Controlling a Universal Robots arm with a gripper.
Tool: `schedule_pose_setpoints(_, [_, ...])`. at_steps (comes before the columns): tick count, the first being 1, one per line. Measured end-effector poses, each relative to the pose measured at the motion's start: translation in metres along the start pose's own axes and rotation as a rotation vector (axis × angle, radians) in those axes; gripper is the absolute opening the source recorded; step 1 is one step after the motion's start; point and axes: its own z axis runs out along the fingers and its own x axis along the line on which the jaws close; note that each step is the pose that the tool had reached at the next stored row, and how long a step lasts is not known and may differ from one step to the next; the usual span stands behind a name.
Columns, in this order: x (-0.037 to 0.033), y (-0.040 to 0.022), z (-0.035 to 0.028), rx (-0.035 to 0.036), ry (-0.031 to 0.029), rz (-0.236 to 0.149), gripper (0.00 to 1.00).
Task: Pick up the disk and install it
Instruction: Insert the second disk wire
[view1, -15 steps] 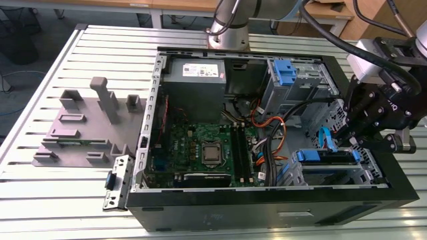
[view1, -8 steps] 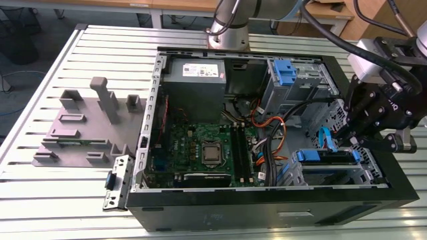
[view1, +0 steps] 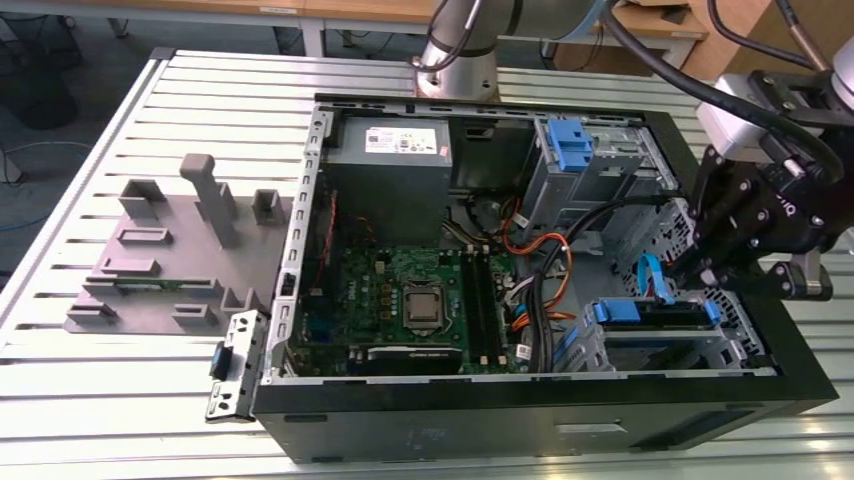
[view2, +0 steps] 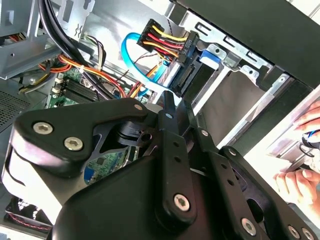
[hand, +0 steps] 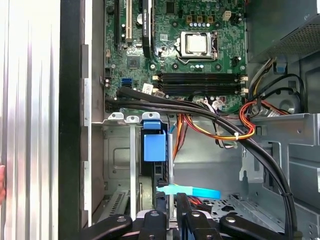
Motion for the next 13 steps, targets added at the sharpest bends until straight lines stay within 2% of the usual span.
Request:
schedule_pose_setpoints(5, [-0.0022,-0.0038,0.0006,-0.0002,0.0001,-0.003,0.23])
schedule_pose_setpoints(13, [-0.0031,-0.0178,0.0017,-0.0002,0.0000,-0.003,0.23])
